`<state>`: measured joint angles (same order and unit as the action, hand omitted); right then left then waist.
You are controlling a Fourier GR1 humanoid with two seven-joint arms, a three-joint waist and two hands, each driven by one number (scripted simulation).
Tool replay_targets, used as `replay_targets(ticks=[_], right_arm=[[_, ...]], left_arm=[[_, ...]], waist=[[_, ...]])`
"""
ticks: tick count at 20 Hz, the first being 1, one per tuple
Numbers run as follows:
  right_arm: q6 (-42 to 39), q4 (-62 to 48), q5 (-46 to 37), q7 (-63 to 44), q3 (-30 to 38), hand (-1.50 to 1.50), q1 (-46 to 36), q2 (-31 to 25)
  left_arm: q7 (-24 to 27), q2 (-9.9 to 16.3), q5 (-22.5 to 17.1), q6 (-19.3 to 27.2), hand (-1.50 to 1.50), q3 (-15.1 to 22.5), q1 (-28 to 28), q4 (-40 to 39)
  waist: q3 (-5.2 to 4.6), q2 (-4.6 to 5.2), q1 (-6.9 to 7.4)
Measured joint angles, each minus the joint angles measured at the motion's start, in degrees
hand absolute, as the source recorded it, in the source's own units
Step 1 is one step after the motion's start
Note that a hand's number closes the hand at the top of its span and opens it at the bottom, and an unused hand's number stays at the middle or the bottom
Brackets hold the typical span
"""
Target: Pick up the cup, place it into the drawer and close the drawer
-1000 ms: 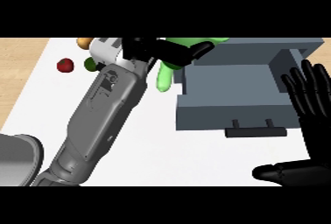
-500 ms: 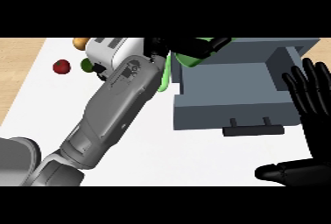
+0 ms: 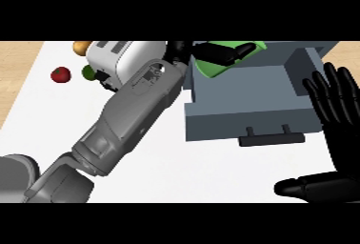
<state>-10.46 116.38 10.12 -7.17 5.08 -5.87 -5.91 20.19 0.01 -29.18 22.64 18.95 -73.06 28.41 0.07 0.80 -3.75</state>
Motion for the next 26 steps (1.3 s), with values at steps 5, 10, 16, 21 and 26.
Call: replay_targets(ticks=[5,10,16,21,26], right_arm=[[-0.4,-0.8,0.5,-0.1,-0.3,-1.50,-1.1,-0.1],[-1.0,-1.4,0.7,0.4,-0.6,-1.50,-1.4,-0.1],[-0.8,-1.4,1.9,-0.5,-0.4,-1.50,-3.3,0.0],[-1.3,-2.5,3.4,-0.1,-0.1,-1.50,-4.0,0.3],[-2.3,-1.4,6.4,-1.2,0.6,-1.50,-2.7,0.1]], left_arm=[[1.0,0.0,-2.4,0.8,1.50,4.2,-1.4,-3.9],[-0.5,0.0,-3.1,2.6,-1.50,9.5,-2.4,-5.8],[-1.5,0.0,-4.3,4.3,-1.50,13.6,-2.9,-6.8],[-0.4,0.0,-8.1,4.5,-1.50,13.8,-3.3,-4.7],[3.6,0.0,-12.3,3.2,-1.50,12.8,-2.1,-1.2]], waist=[[0.02,0.32,-1.14],[0.04,0.44,-1.97],[0.04,0.71,-2.72],[0.03,0.75,-2.69],[-0.01,0.27,-1.38]])
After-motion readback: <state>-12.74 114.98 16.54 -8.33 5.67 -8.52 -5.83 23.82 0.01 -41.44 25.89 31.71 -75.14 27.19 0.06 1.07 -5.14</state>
